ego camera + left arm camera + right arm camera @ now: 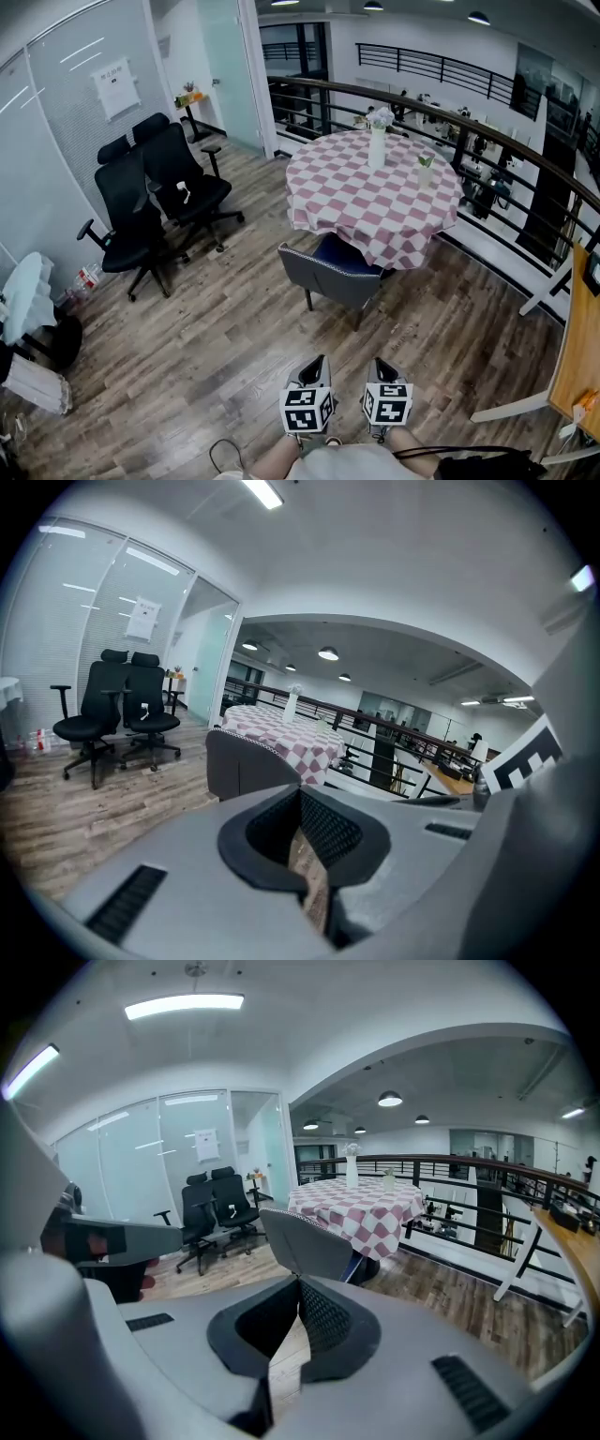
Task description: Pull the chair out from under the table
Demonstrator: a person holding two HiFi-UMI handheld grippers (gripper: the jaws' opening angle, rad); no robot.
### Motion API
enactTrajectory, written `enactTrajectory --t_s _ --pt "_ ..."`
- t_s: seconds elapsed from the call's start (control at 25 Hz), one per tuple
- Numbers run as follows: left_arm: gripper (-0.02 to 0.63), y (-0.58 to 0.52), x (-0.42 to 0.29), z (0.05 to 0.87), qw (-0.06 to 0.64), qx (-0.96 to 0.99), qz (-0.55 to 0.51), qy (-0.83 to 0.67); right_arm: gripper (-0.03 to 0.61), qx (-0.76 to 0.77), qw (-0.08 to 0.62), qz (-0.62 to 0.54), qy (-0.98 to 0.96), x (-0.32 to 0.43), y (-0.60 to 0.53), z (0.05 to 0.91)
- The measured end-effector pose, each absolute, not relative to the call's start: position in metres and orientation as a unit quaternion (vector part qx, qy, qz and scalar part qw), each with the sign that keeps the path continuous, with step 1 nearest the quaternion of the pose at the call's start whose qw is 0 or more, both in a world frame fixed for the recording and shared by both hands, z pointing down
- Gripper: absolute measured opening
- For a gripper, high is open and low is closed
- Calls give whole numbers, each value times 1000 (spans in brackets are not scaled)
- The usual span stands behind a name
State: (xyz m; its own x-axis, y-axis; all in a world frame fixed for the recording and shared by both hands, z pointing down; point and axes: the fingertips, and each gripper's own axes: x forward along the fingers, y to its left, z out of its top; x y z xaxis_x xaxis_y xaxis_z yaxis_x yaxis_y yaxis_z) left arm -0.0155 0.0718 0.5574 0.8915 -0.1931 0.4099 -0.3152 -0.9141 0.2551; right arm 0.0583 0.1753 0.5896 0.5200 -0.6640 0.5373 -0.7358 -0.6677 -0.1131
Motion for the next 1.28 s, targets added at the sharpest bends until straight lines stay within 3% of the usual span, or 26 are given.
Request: enactTrajectory --t_s 0.28,1.28 --pt "3 63 -8 570 149 956 218 -132 18 865 56 300 -399 66 164 604" --pt "3 -78 143 570 163 959 206 -107 18 874 72 289 -384 208 24 593"
